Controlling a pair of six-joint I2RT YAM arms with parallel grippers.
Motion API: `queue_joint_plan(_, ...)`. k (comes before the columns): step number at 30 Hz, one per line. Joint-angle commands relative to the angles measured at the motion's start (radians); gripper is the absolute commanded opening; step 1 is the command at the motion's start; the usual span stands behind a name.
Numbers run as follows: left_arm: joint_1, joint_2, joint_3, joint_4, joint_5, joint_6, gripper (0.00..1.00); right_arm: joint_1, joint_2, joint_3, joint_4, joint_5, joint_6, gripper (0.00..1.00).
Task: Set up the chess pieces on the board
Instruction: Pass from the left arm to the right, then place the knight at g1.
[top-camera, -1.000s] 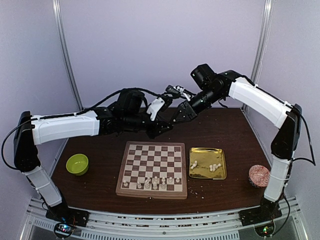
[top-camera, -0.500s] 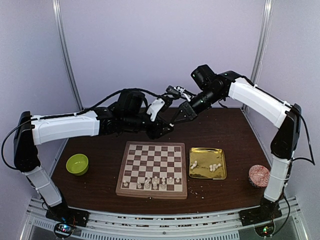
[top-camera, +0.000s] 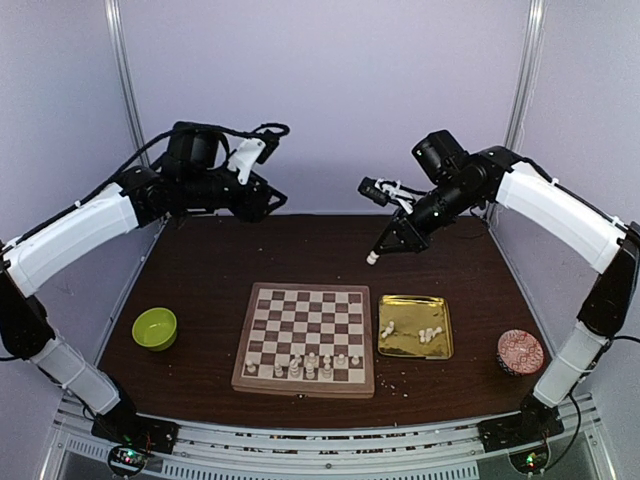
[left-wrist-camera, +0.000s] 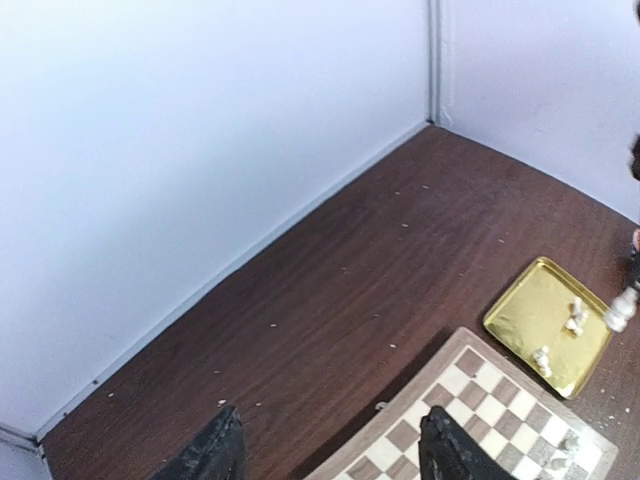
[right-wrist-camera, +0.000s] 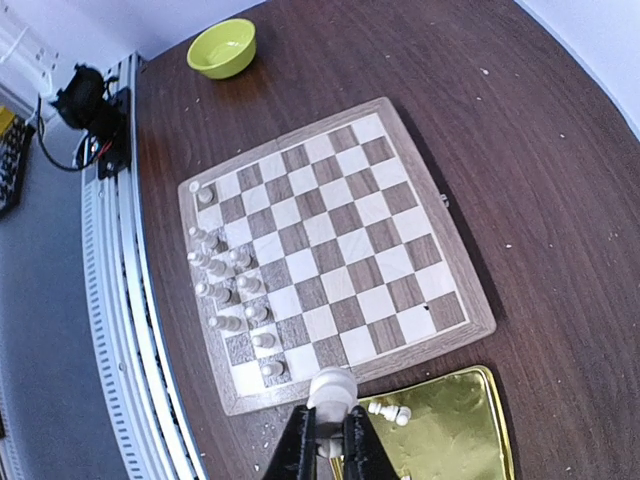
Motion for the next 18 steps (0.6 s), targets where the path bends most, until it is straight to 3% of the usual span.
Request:
queue_joint_plan(1,0.065,-0.039,-0.037,0.033,-0.068,-0.013,0.60,0.098,-0.050,-0.092,0.007,0.051,-0.124,0.02)
queue_joint_plan(8,0.111,-0.103,-0.190,0.114,-0.095,-0.038,0.62,0.291,0.001,-0.186,0.014,0.125,-0.182,0.03)
queue_joint_plan(18,0.117,-0.109,-0.177,0.082,-0.074,-0.046,0.65,0.440,0.165,-0.233,0.086,0.256,-0.179,0.03)
